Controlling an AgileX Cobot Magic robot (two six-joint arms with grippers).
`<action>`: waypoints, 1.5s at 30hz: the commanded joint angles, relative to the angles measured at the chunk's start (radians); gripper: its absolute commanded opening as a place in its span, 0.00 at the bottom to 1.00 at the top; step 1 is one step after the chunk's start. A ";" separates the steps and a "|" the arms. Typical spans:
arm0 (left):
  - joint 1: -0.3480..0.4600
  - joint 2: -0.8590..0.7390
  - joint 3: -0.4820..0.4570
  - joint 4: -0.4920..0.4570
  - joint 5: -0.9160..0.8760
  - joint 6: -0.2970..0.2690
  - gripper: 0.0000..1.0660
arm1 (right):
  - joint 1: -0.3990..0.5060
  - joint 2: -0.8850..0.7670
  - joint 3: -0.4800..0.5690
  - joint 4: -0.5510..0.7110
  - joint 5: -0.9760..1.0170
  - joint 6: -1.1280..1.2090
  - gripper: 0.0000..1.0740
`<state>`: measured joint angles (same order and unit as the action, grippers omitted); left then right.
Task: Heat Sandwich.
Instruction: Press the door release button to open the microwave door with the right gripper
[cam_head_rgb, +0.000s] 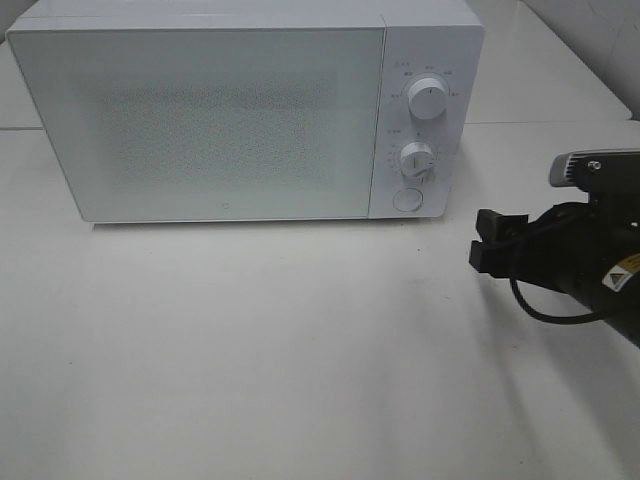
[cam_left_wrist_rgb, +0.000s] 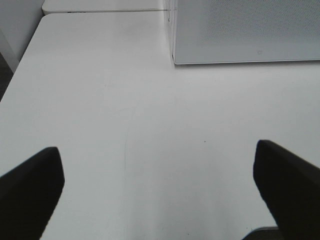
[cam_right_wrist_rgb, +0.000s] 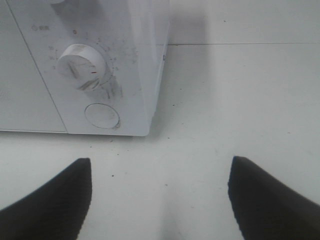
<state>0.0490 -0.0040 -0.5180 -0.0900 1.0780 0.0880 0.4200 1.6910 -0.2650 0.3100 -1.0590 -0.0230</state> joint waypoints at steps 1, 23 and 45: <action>0.002 -0.008 0.001 -0.005 -0.011 -0.004 0.92 | 0.058 0.035 -0.043 0.058 -0.019 -0.028 0.69; 0.002 -0.008 0.001 -0.005 -0.011 -0.004 0.92 | 0.236 0.126 -0.218 0.307 0.047 -0.092 0.69; 0.002 -0.008 0.001 -0.005 -0.011 -0.004 0.92 | 0.236 0.126 -0.218 0.284 0.117 1.311 0.56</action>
<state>0.0490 -0.0040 -0.5180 -0.0900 1.0780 0.0880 0.6530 1.8170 -0.4750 0.6080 -0.9440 1.1500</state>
